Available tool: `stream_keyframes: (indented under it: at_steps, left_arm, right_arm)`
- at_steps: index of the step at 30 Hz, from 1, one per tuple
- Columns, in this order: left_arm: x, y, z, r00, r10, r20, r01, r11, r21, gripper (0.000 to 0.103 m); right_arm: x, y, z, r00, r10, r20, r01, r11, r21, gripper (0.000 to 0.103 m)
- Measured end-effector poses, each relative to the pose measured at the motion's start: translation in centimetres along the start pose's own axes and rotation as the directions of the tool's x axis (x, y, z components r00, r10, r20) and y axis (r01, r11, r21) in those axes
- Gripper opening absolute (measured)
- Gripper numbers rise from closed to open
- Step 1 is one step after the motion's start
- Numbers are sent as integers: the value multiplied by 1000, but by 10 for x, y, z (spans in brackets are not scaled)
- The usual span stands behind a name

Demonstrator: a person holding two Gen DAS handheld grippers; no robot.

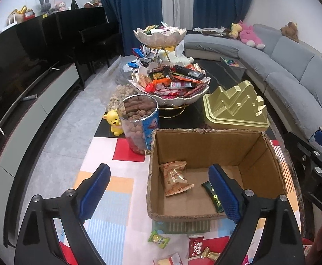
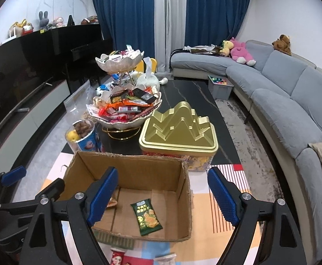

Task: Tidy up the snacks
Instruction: 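Withdraw both tools from the box back toward the scattered snacks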

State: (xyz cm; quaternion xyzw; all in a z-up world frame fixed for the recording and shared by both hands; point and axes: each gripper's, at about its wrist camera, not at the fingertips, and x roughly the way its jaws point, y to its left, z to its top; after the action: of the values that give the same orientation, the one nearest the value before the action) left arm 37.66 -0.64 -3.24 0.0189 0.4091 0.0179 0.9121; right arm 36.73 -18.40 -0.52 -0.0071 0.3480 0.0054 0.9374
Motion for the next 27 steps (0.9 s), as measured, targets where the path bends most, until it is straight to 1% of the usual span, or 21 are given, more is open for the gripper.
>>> stream_keyframes:
  at_steps: [7, 17, 23, 27]
  left_arm:
    - [-17, 0, -3, 1000, 0, 14, 0, 1000, -1, 91]
    - [-32, 0, -9, 1000, -3, 17, 3, 1000, -13, 91]
    - [-43, -2, -16, 1000, -7, 14, 7, 1000, -14, 91]
    - [-47, -6, -24, 1000, -7, 16, 7, 1000, 2, 91]
  right_arm:
    - [-16, -4, -2, 1000, 0, 18, 0, 1000, 10, 84]
    - [-36, -7, -10, 999, -2, 33, 1, 1000, 8, 84]
    - [-43, -11, -17, 999, -4, 35, 3, 1000, 13, 84]
    - [-48, -14, -23, 999, -9, 40, 8, 1000, 12, 84]
